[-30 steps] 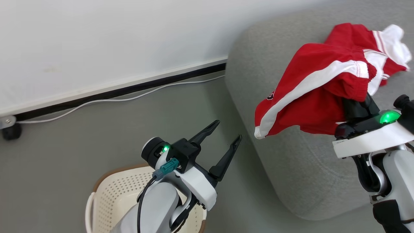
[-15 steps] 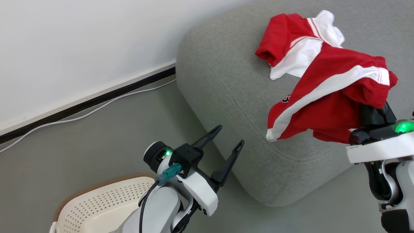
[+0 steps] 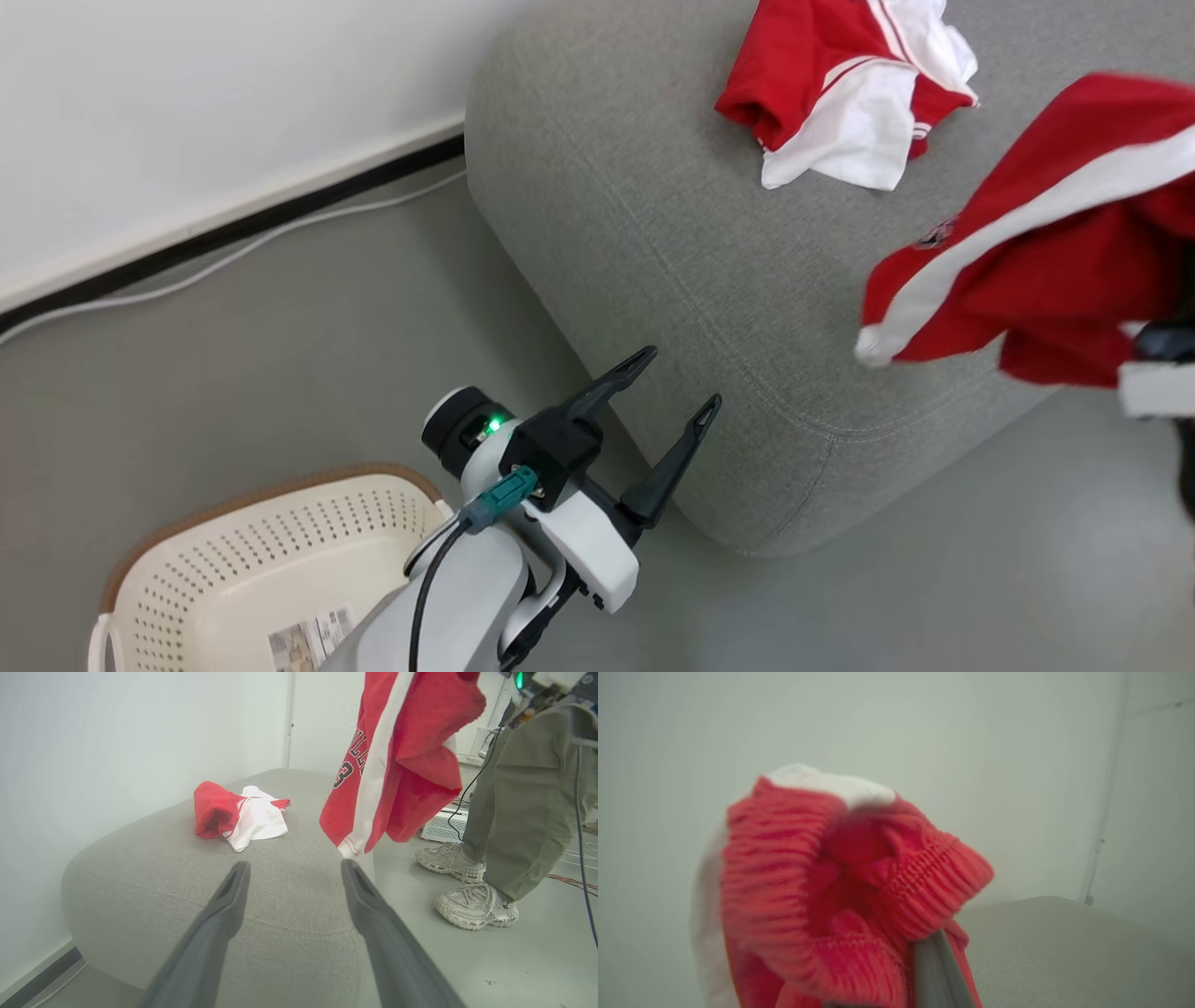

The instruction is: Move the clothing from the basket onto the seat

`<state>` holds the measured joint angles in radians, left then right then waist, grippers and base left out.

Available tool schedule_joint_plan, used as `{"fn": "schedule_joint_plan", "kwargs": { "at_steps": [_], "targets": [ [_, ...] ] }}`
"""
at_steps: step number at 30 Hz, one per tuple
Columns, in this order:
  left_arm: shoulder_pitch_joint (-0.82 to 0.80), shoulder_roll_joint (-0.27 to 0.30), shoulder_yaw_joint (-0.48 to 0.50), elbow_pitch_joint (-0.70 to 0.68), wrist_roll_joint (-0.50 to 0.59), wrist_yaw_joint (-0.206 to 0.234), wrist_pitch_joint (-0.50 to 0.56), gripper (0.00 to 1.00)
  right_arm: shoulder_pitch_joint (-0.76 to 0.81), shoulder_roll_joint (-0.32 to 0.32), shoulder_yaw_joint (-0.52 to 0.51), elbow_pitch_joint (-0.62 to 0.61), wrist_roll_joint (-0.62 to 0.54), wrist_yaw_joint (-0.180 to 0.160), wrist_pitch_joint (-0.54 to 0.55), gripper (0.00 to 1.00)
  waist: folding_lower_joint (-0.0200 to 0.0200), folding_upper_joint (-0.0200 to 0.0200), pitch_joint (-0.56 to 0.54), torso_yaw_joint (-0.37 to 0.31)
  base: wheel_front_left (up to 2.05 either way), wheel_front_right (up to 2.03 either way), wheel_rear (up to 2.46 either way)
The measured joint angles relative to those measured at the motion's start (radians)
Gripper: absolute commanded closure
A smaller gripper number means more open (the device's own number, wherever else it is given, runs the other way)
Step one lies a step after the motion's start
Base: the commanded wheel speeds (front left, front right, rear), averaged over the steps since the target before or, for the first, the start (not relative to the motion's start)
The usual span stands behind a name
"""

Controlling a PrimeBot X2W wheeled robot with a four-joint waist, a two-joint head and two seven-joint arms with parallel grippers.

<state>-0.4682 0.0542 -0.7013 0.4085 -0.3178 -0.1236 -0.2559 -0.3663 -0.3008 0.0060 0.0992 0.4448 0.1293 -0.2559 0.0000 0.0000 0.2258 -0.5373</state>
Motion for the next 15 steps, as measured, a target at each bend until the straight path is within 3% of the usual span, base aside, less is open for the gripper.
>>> {"fn": "schedule_joint_plan", "kwargs": {
  "at_steps": [15],
  "targets": [
    [-0.185,0.029,-0.054,-0.031,0.045,0.000,0.000,0.00,-0.329,-0.134,-0.242,0.155,-0.154,0.000,0.000,1.00,0.0000,0.0000,0.230,0.084,0.00,0.00,0.00]
  ]
}}
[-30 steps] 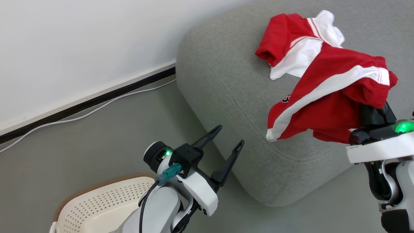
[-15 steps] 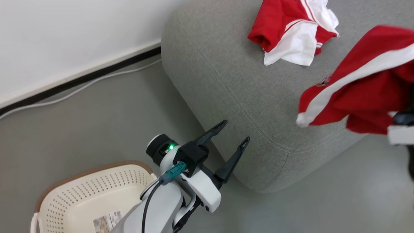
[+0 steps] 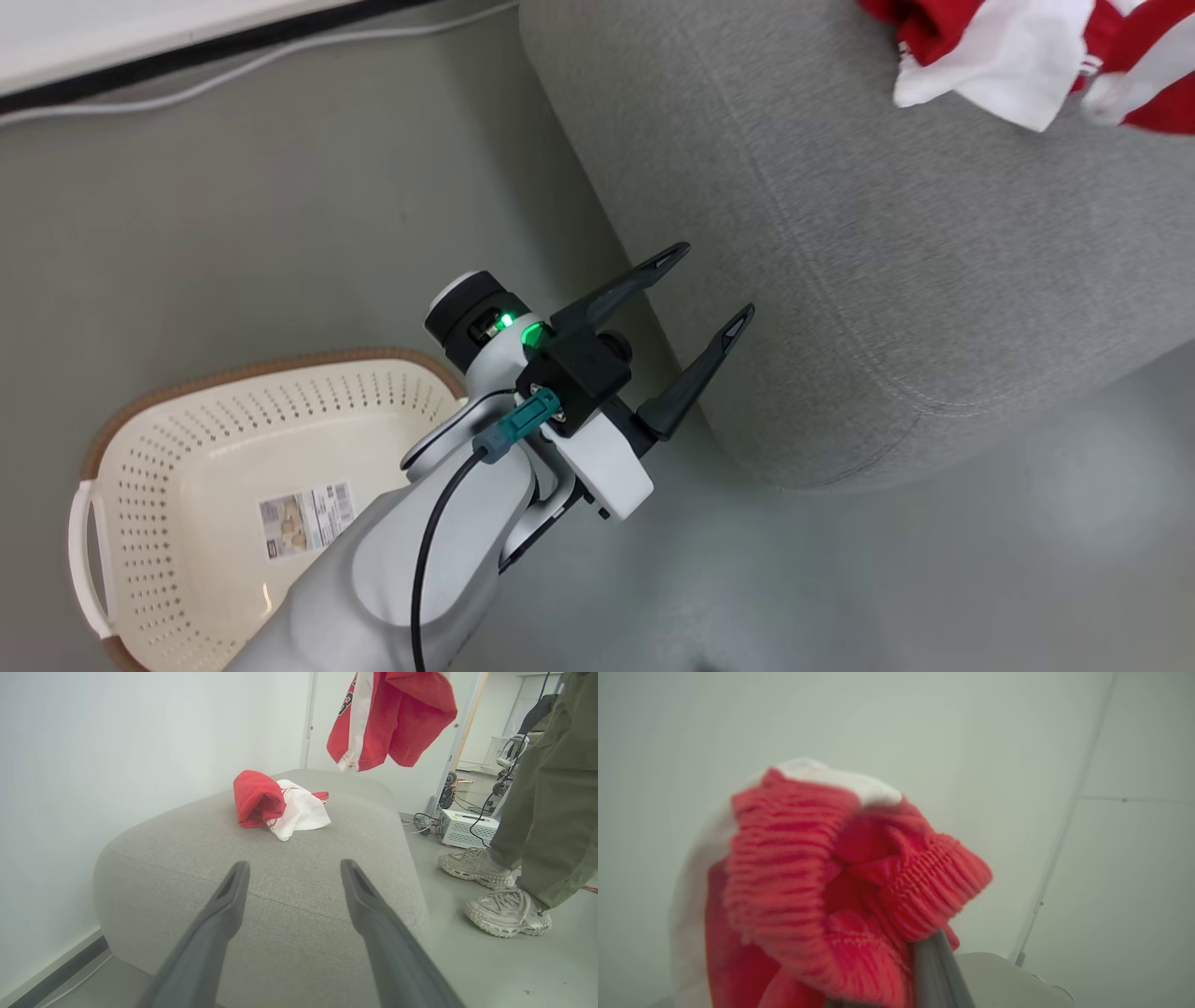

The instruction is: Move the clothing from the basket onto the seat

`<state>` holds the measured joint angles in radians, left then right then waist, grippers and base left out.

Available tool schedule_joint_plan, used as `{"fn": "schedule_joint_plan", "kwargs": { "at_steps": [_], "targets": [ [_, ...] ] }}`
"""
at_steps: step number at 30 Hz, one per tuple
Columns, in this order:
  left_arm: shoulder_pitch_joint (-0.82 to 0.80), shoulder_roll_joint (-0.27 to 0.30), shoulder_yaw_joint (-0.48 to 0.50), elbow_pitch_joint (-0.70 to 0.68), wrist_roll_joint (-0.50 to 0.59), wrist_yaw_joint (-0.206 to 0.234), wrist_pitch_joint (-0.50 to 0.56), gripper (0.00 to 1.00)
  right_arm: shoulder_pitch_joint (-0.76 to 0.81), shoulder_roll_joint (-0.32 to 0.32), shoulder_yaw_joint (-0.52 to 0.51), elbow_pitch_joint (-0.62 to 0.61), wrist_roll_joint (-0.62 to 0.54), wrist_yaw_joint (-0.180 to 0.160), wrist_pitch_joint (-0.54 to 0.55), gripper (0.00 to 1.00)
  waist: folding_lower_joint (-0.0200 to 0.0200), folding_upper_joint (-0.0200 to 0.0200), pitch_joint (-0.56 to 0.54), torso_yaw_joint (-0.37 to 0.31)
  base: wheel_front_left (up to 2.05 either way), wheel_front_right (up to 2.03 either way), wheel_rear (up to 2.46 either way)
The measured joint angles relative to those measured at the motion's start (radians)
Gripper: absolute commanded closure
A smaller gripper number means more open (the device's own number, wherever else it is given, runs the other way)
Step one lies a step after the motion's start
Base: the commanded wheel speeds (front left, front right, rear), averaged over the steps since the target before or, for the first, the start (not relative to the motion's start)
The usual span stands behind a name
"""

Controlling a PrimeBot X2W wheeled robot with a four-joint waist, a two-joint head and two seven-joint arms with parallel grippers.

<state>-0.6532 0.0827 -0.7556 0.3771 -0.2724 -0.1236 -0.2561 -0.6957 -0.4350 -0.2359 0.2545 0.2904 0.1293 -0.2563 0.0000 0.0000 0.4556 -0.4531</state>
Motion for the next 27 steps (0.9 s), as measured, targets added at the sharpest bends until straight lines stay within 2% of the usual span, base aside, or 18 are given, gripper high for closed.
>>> {"fn": "schedule_joint_plan", "kwargs": {
  "at_steps": [6,13,19,27],
  "targets": [
    [-0.040,0.008,-0.031,0.011,0.001,0.000,-0.001,0.00,-0.131,-0.067,-0.057,0.115,-0.041,0.000,0.000,1.00,0.0000,0.0000,0.086,0.029,0.00,0.00,0.00],
    [-0.071,0.032,-0.051,0.029,0.002,0.000,-0.001,0.00,-0.311,-0.130,-0.142,0.307,-0.089,0.000,0.000,1.00,0.0000,0.0000,0.188,0.052,0.00,0.00,0.00],
    [-0.119,0.033,-0.049,0.027,0.024,0.000,-0.001,0.00,-0.463,-0.193,-0.209,0.397,-0.181,0.000,0.000,1.00,0.0000,0.0000,0.267,0.087,0.00,0.00,0.00],
    [-0.124,0.029,-0.041,0.018,0.037,0.000,-0.001,0.00,-0.659,-0.189,-0.380,0.496,-0.345,0.000,0.011,1.00,0.0000,0.0000,0.335,0.174,0.00,0.00,0.00]
  ]
}}
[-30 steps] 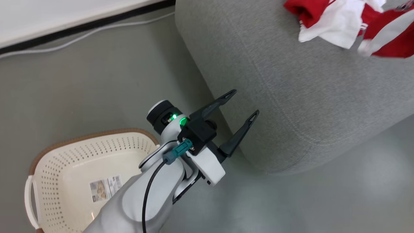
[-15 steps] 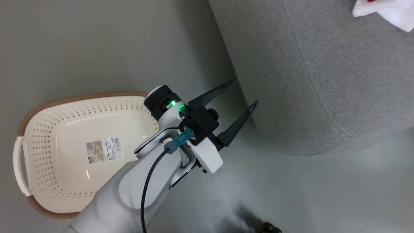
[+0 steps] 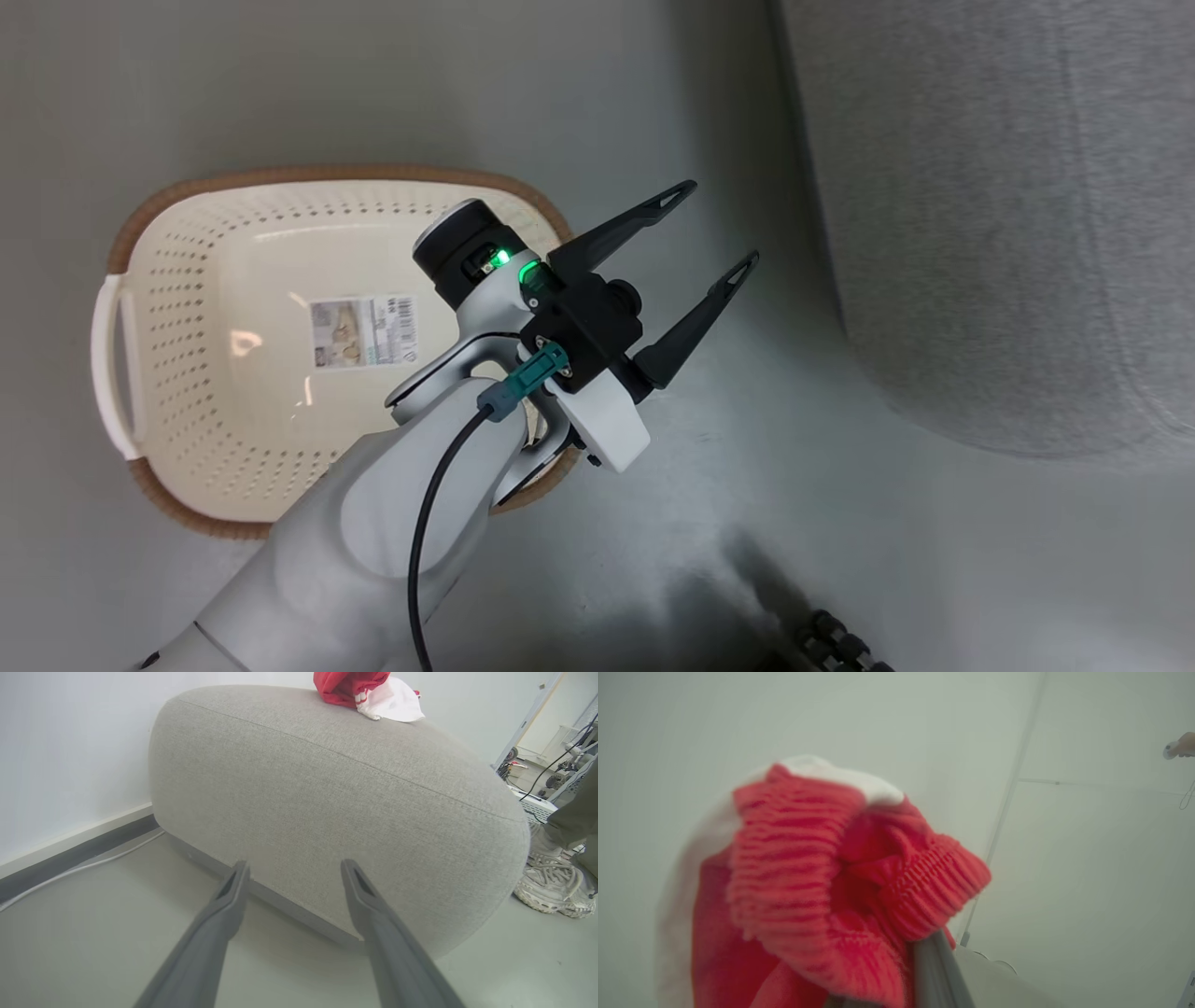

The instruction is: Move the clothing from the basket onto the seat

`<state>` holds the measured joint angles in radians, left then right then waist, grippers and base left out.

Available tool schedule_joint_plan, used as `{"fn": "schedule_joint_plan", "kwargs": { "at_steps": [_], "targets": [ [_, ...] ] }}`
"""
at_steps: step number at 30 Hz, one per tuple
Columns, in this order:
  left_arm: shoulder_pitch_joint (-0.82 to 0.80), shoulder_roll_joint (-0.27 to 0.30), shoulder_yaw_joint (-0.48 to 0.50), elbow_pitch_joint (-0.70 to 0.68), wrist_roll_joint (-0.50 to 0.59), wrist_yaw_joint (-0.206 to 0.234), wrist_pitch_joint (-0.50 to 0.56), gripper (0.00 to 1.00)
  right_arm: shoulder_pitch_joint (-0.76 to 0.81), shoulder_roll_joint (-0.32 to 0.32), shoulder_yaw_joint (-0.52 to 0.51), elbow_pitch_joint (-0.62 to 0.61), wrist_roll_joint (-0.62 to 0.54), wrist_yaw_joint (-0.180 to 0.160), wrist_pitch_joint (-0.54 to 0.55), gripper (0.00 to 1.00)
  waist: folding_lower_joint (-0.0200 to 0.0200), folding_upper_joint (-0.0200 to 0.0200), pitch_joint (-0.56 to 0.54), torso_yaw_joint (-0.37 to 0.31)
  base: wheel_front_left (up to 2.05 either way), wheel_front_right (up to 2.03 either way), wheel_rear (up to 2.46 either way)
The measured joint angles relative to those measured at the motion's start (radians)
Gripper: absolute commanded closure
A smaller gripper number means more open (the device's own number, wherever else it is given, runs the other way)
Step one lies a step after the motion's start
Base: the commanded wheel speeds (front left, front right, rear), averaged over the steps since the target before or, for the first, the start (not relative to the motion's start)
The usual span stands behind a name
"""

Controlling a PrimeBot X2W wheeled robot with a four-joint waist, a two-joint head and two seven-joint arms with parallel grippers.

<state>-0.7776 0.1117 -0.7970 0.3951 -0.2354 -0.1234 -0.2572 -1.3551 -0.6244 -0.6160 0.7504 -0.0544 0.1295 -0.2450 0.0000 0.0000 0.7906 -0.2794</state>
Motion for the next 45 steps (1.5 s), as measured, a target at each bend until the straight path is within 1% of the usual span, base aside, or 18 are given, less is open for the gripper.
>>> {"fn": "schedule_joint_plan", "kwargs": {
  "at_steps": [4,7,9,14,15,16,17,20,24,26,30,31,32,38,40,41,45],
  "targets": [
    [0.005,0.001,0.015,-0.010,0.007,0.001,0.000,0.00,-0.017,0.025,-0.068,0.050,-0.081,0.000,0.032,1.00,0.0000,0.0000,0.027,0.046,0.00,0.00,0.00],
    [0.018,0.000,0.024,-0.013,0.007,0.001,0.000,0.00,0.003,0.031,-0.108,0.099,-0.106,0.000,0.053,1.00,0.0000,0.0000,0.044,0.075,0.00,0.00,0.00],
    [0.024,-0.004,0.033,-0.018,0.007,0.001,0.000,0.00,0.020,0.044,-0.098,0.130,-0.104,0.000,0.061,1.00,0.0000,0.0000,0.054,0.089,0.00,0.00,0.00],
    [0.032,-0.015,0.052,-0.023,0.007,0.001,0.000,0.00,0.043,0.116,-0.019,0.228,-0.094,0.000,0.060,1.00,0.0000,0.0000,0.059,0.112,0.00,0.00,0.00],
    [0.032,-0.020,0.057,-0.026,0.007,0.001,0.000,0.00,0.051,0.124,-0.010,0.249,-0.091,0.000,0.058,0.76,0.0000,0.0000,0.054,0.115,0.00,0.00,0.00],
    [0.032,-0.025,0.062,-0.029,0.007,0.001,0.000,0.00,0.059,0.126,0.006,0.270,-0.081,0.000,0.049,0.21,0.0000,0.0000,0.050,0.118,0.00,0.00,0.00],
    [0.032,-0.030,0.065,-0.031,0.007,0.001,0.000,0.00,0.069,0.125,0.030,0.288,-0.079,0.000,0.039,0.00,0.0000,0.0000,0.045,0.120,0.00,0.00,0.00],
    [0.032,-0.036,0.072,-0.031,0.008,0.001,0.000,0.00,0.096,0.126,0.087,0.337,-0.058,0.000,0.011,0.00,0.0000,0.0000,0.026,0.126,0.00,0.00,0.00],
    [0.040,-0.039,0.093,-0.031,0.008,0.001,0.000,0.00,0.174,0.131,0.150,0.349,-0.003,0.000,-0.003,0.00,0.0000,0.0000,-0.010,0.131,0.00,0.00,0.00],
    [0.055,-0.043,0.108,-0.035,0.008,0.001,0.000,0.00,0.228,0.141,0.193,0.309,0.035,0.000,-0.003,0.00,0.0000,0.0000,-0.032,0.134,0.00,0.00,0.00],
    [0.093,-0.051,0.136,-0.043,0.007,0.001,0.000,0.00,0.355,0.168,0.273,0.187,0.136,0.000,-0.004,0.00,0.0000,0.0000,-0.083,0.141,0.00,0.00,0.00],
    [0.110,-0.056,0.151,-0.045,0.007,0.001,0.000,0.00,0.424,0.175,0.312,0.130,0.180,0.000,-0.005,0.00,0.0000,0.0000,-0.111,0.145,0.00,0.00,0.00],
    [0.120,-0.057,0.160,-0.046,0.007,0.001,0.000,0.00,0.455,0.180,0.325,0.103,0.199,0.000,-0.005,0.00,0.0000,0.0000,-0.126,0.147,0.00,0.00,0.00],
    [0.192,-0.062,0.230,-0.054,0.003,0.000,0.000,0.00,0.589,0.204,0.416,-0.036,0.266,0.000,-0.005,0.00,0.0000,0.0000,-0.216,0.167,0.00,0.00,0.00],
    [0.217,-0.063,0.261,-0.059,0.003,0.000,0.000,0.00,0.618,0.220,0.439,-0.067,0.296,0.000,-0.005,0.00,0.0000,0.0000,-0.246,0.175,0.00,0.00,0.00],
    [0.217,-0.063,0.261,-0.059,0.003,0.000,0.000,0.00,0.618,0.220,0.439,-0.067,0.296,0.000,-0.005,0.00,0.0000,0.0000,-0.246,0.175,0.00,0.00,0.00],
    [0.274,-0.065,0.316,-0.060,0.001,0.000,0.000,0.00,0.673,0.250,0.493,-0.129,0.319,0.000,-0.005,0.00,0.0000,0.0000,-0.309,0.192,0.00,0.00,0.00]
  ]
}}
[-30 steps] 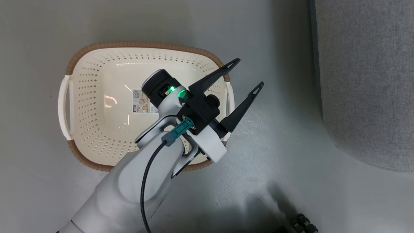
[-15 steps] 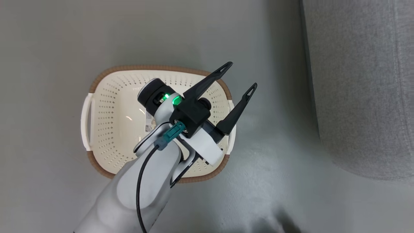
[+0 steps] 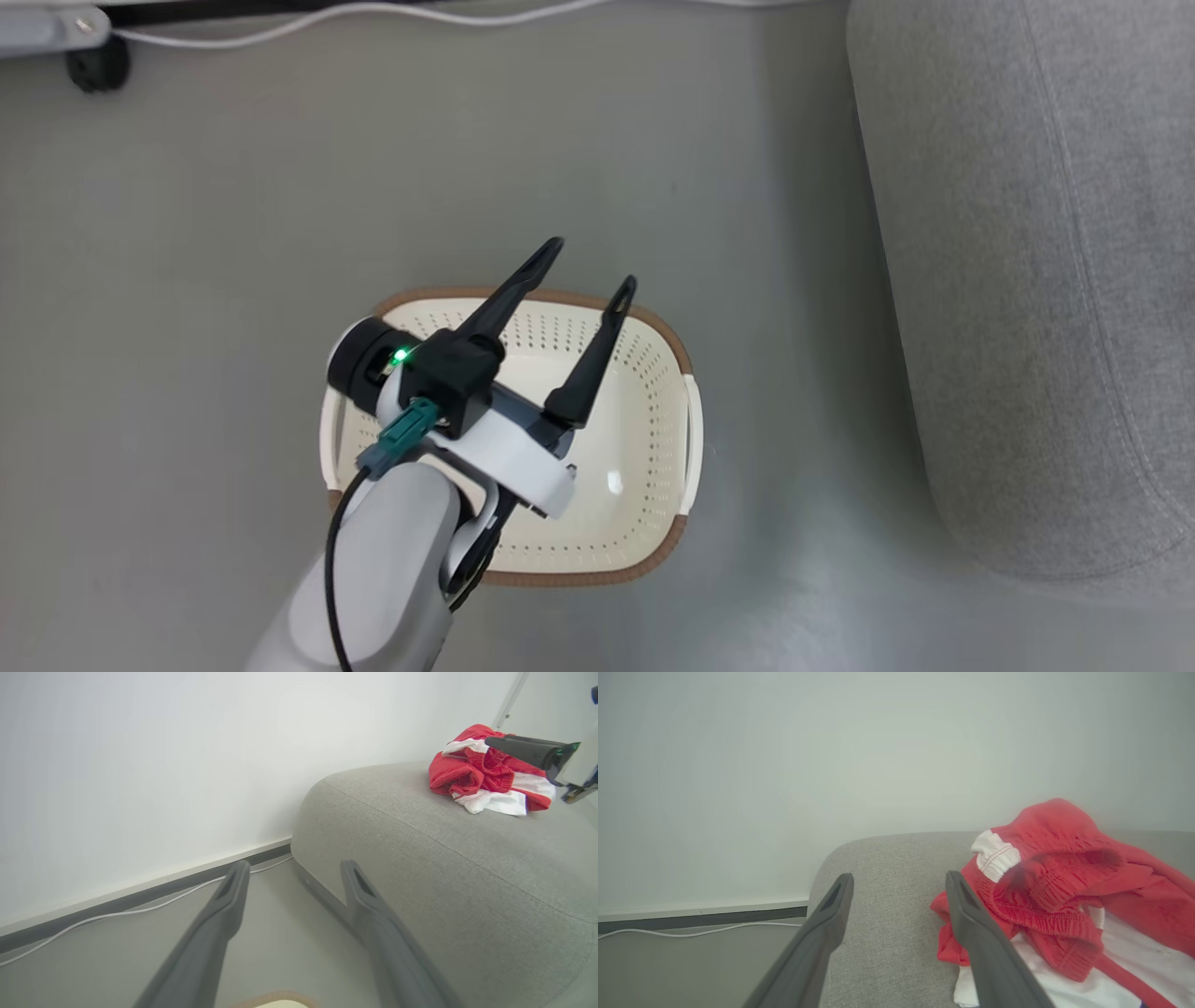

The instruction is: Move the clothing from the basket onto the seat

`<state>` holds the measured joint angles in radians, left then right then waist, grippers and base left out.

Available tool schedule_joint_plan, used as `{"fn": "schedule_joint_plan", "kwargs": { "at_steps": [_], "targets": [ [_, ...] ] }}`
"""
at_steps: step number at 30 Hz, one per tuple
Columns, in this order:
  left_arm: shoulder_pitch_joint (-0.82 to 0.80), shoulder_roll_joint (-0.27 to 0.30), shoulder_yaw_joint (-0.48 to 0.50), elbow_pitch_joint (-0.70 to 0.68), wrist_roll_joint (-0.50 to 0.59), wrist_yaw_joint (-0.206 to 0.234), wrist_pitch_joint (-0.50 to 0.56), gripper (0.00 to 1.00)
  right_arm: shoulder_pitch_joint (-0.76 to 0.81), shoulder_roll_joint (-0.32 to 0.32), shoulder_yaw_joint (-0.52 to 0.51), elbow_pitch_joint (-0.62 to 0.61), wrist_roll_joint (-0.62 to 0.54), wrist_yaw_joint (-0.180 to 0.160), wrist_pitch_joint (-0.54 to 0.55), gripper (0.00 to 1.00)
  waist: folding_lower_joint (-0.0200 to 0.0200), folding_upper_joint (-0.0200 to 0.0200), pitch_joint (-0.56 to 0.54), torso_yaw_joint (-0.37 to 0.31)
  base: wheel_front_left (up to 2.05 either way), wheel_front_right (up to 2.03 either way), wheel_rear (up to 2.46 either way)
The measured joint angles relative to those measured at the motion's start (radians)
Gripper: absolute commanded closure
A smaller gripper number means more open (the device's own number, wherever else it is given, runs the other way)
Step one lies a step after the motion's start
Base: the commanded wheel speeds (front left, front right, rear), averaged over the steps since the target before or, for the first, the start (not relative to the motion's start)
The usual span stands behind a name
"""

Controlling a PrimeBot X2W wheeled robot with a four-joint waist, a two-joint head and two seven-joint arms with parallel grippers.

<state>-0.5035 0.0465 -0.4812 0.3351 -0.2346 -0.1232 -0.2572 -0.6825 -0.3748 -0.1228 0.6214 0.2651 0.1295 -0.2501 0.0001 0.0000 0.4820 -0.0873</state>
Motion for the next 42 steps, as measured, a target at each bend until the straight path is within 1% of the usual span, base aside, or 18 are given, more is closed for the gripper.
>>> {"fn": "schedule_joint_plan", "kwargs": {
  "at_steps": [5,11,18,24,29,32,37,42],
  "targets": [
    [0.063,-0.002,0.078,-0.001,0.000,0.001,0.000,0.00,0.054,0.037,0.074,-0.056,0.020,0.000,0.000,0.00,0.0000,0.0000,-0.074,0.029,0.00,0.00,0.00],
    [0.146,-0.003,0.183,-0.002,0.003,0.014,0.000,0.00,0.109,0.075,0.125,-0.092,0.048,0.000,0.000,0.00,0.0000,0.0000,-0.163,0.069,0.00,0.00,0.00],
    [0.241,-0.005,0.316,0.003,0.019,0.038,0.000,0.00,0.196,0.122,0.186,-0.143,0.053,0.000,0.000,0.00,0.0000,0.0000,-0.261,0.109,0.00,0.00,0.00],
    [0.314,-0.005,0.415,-0.001,0.041,0.072,0.000,0.00,0.279,0.162,0.236,-0.185,0.043,0.000,0.000,0.00,0.0000,0.0000,-0.325,0.128,0.00,0.00,0.00],
    [0.354,-0.006,0.450,-0.018,0.058,0.104,0.000,0.00,0.351,0.201,0.250,-0.216,0.038,0.000,0.000,0.00,0.0000,0.0000,-0.356,0.134,0.00,0.00,0.00],
    [0.385,-0.005,0.458,-0.028,0.058,0.114,0.000,0.00,0.402,0.223,0.254,-0.223,0.031,0.000,0.000,0.00,0.0000,0.0000,-0.374,0.132,0.00,0.00,0.00],
    [0.437,-0.006,0.460,-0.037,0.048,0.117,0.000,0.00,0.464,0.246,0.249,-0.230,0.021,0.000,0.000,0.00,0.0000,0.0000,-0.405,0.127,0.00,0.00,0.00],
    [0.473,-0.005,0.460,-0.045,0.039,0.114,0.000,0.00,0.499,0.254,0.213,-0.235,-0.004,0.000,0.000,0.00,0.0000,0.0000,-0.427,0.122,0.00,0.00,0.00]
  ]
}}
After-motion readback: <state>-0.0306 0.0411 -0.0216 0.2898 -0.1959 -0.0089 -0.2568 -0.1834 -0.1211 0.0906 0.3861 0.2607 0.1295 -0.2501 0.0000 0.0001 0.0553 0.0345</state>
